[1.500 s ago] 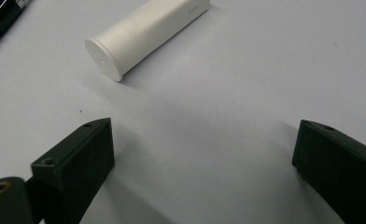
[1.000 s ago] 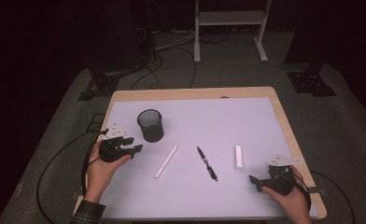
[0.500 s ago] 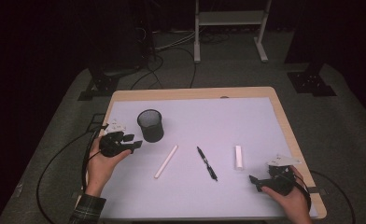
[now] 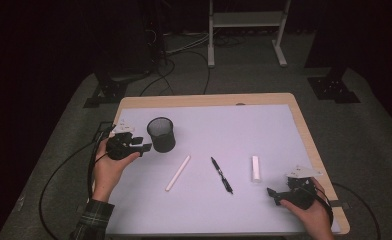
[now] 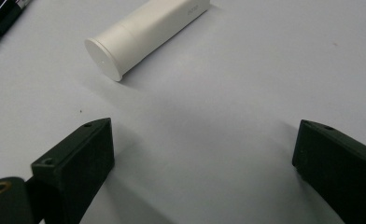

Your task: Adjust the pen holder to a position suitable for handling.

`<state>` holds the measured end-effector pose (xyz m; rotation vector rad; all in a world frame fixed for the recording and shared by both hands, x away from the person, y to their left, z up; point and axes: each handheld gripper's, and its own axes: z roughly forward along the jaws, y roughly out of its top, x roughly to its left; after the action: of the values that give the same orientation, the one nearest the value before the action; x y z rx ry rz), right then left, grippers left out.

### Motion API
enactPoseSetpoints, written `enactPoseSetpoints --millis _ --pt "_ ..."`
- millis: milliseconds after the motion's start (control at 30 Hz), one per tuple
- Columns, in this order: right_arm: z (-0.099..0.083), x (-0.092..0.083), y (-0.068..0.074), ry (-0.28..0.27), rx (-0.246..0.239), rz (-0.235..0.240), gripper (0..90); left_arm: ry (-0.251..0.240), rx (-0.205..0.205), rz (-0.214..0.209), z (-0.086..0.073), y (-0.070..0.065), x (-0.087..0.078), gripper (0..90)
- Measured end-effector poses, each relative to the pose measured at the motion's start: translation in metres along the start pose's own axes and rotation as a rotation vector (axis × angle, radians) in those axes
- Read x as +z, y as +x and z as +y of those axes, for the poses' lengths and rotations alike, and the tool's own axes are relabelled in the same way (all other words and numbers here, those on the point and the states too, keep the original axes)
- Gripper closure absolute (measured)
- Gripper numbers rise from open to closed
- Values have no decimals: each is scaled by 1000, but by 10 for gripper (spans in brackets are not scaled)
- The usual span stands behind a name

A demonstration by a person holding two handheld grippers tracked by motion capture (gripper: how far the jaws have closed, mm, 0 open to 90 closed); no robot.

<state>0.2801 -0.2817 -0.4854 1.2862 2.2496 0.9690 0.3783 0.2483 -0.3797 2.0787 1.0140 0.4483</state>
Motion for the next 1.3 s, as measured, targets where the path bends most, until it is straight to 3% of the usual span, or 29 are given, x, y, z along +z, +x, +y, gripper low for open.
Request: enactPoseSetpoints --millis 800,1300 --pt "0 0 0 0 0 0 45 -7 -26 23 28 14 10 542" --pt "0 0 0 0 1 0 45 35 -6 63 44 23 27 542"
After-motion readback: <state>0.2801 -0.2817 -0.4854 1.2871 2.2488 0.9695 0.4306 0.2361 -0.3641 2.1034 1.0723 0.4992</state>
